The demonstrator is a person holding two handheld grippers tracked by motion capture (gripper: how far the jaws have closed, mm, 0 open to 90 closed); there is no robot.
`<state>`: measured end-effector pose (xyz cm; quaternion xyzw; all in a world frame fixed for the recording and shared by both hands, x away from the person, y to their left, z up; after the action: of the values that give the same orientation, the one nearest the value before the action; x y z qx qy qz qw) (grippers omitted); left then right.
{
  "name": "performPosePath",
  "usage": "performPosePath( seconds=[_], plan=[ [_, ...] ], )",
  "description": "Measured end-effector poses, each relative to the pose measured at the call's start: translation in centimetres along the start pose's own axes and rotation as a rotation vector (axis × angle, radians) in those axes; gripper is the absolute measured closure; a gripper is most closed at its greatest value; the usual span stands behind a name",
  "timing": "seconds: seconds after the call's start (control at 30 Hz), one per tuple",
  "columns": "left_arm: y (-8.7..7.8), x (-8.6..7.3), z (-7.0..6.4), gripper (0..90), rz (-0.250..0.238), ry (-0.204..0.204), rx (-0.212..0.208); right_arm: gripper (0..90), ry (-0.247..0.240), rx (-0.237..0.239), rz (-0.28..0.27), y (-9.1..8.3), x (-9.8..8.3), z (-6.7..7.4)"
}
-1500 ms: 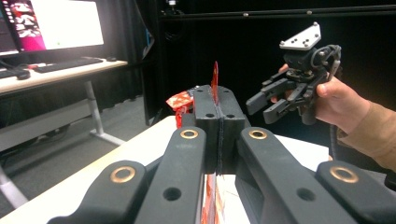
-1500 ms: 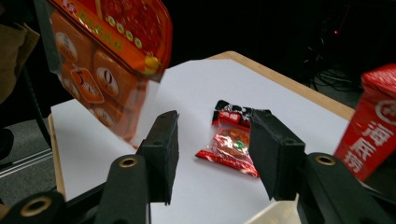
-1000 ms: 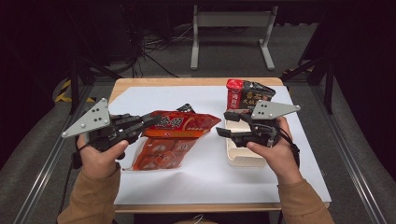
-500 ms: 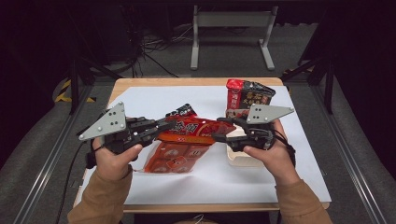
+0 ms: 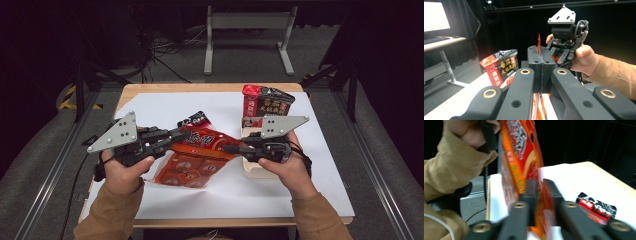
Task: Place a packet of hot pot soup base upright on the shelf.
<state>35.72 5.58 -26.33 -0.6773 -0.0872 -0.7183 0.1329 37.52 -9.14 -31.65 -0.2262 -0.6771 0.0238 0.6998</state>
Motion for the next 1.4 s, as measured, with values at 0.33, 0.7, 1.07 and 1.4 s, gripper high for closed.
performPosePath(
  seconds=[0.33,0.7,1.07,1.4],
  plan=[
    [-0.3,-0.2,0.5,90.0,-0.01,-0.021,0.003,89.8,-0.013,-0.008,0.003,-0.9,1.2,0.7],
    [-0.7,-0.2,1.1,87.2,-0.033,-0.038,0.014,89.9,-0.01,-0.02,-0.017,-1.4,2.6,1.1],
    [-0.7,-0.4,2.2,61.3,-0.045,-0.066,0.059,89.9,-0.013,-0.034,0.018,-1.9,3.7,1.1],
    [-1.4,-1.2,4.0,36.4,-0.02,-0.094,0.127,89.9,-0.006,-0.097,0.037,-3.7,5.5,0.1]
  ],
)
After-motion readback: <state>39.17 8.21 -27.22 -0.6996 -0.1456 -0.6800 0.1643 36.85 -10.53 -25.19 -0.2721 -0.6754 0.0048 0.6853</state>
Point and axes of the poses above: each handheld gripper's, and its own axes: y roughly forward along the jaws, x roughly out of its top, z roughly to its left, the point moved 10 cm from there along y, roughly forward along the jaws, and after that the axes turned 1 degree about -x, right-handed, at the moved point
